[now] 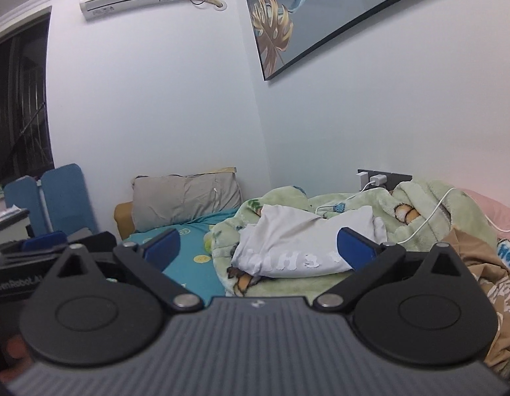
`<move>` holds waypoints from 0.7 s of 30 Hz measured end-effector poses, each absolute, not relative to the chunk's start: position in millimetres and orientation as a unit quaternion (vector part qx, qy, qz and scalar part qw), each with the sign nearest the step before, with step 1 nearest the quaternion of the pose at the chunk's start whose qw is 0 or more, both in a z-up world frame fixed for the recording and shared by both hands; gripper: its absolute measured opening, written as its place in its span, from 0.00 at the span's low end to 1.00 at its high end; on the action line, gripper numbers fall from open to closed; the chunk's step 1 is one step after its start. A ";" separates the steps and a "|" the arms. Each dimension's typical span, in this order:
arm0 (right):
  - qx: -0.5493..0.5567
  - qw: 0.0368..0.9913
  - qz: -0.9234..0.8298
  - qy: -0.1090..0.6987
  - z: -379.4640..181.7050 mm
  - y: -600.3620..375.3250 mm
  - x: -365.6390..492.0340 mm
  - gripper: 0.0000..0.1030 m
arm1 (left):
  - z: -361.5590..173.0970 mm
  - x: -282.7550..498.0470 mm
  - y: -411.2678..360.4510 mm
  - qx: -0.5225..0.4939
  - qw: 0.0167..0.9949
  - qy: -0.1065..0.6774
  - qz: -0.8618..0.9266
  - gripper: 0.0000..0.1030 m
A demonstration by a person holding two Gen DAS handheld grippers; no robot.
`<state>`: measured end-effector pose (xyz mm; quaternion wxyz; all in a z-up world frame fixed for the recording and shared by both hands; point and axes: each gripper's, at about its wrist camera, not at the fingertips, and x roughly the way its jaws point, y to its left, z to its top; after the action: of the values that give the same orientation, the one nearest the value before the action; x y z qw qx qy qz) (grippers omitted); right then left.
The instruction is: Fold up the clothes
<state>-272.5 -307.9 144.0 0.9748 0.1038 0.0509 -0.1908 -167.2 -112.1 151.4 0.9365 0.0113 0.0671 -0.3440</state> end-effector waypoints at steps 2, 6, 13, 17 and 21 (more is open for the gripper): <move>0.090 0.975 -0.198 0.049 139.0 -300.2 -273.3 1.00 | 147.5 -171.9 -100.8 0.005 0.937 0.066 -0.342 1.00; 0.074 0.974 -0.209 0.047 129.2 -288.6 -270.9 1.00 | 138.2 -174.9 -91.4 0.010 0.940 0.057 -0.335 1.00; 0.061 0.972 -0.224 0.047 114.4 -278.7 -257.7 1.00 | 119.8 -178.4 -93.5 0.043 0.946 0.030 -0.319 1.00; 0.061 0.969 -0.231 0.055 108.1 -278.9 -251.0 1.00 | 112.0 -174.6 -96.7 0.045 0.943 0.037 -0.328 1.00; 0.060 0.968 -0.234 0.066 103.4 -278.4 -246.0 1.00 | 110.9 -171.2 -93.0 0.035 0.942 0.040 -0.330 1.00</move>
<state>-246.0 -278.4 103.4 0.9680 0.0599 0.0664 -0.2343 -171.2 -93.0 110.9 0.9424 0.0351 0.0401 -0.3302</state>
